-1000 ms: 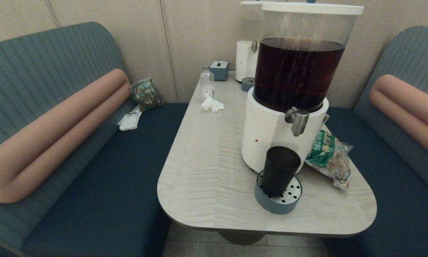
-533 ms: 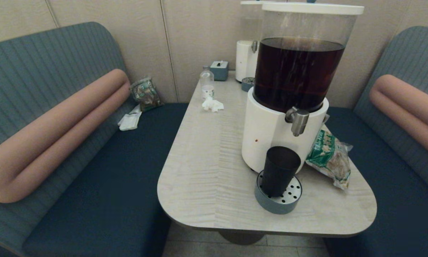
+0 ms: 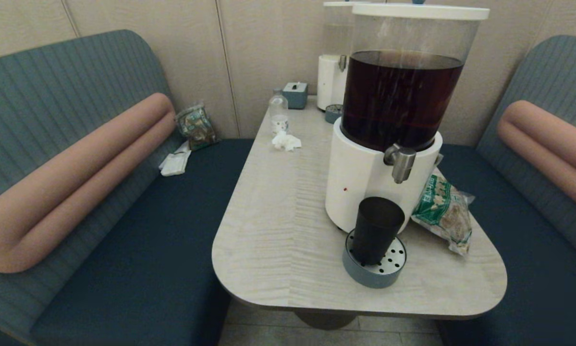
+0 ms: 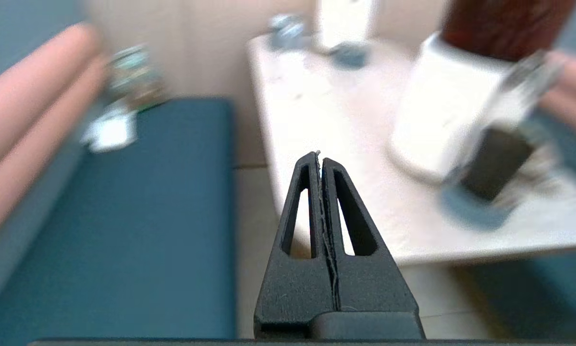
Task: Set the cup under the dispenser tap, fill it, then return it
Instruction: Place the cup next to the water dispenser
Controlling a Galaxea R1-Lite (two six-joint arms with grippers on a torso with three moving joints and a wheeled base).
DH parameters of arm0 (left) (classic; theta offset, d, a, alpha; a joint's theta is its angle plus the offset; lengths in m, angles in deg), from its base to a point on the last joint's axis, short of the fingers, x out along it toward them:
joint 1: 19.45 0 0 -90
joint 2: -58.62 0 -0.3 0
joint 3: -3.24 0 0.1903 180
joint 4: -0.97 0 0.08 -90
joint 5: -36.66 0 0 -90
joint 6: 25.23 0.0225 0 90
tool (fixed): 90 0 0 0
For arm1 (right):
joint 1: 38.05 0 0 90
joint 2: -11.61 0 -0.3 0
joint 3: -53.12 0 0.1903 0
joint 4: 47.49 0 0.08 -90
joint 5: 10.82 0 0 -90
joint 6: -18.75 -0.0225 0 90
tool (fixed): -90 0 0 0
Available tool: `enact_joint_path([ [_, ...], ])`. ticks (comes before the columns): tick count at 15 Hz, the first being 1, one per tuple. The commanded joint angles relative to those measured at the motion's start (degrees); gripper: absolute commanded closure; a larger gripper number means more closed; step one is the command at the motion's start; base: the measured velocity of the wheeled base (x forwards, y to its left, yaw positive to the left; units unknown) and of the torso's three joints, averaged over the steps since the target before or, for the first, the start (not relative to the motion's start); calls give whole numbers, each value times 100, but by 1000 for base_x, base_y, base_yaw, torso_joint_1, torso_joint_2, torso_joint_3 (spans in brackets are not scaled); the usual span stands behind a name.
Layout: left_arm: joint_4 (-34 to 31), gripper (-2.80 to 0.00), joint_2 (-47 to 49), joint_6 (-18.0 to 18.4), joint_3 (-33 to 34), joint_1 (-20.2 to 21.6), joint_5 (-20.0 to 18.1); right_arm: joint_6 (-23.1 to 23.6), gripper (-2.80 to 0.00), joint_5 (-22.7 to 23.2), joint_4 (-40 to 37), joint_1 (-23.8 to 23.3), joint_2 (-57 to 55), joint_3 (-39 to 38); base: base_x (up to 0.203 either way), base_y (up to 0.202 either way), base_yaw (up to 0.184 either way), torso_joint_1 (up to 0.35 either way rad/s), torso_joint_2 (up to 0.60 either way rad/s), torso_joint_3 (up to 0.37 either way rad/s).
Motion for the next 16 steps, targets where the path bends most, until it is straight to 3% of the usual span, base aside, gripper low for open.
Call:
enact_joint_path([
  [1, 645, 0, 1979, -91, -732, 4, -475, 4, 0, 3, -1, 1, 4, -9, 0, 0, 0, 0, 0, 0],
  [4, 2753, 0, 3773, -91, -875, 4, -1459, 4, 0, 3, -1, 1, 4, -8, 0, 0, 0, 0, 0, 0],
  [7, 4677, 0, 4960, 198, -439, 2, -2987, 4, 0, 3, -1, 1, 4, -9, 0, 0, 0, 0, 0, 0],
  [9, 5145, 0, 5361, 418, -183, 0, -3838, 4, 0, 3, -1, 1, 4, -9, 0, 0, 0, 0, 0, 0],
  [10, 5198, 0, 5406, 452, -125, 0, -3955, 4, 0, 3, -1, 1, 4, -2, 0, 0, 0, 0, 0, 0],
  [11, 5203, 0, 5471, 456, -3, 0, -4328, 4, 0, 3, -1, 1, 4, -9, 0, 0, 0, 0, 0, 0],
  [12, 5214, -280, 5565, 473, 94, 0, -4559, 4, 0, 3, -1, 1, 4, -9, 0, 0, 0, 0, 0, 0],
  [16, 5663, -280, 6239, 617, 75, 0, -4761, 4, 0, 3, -1, 1, 4, 0, 0, 0, 0, 0, 0, 0],
])
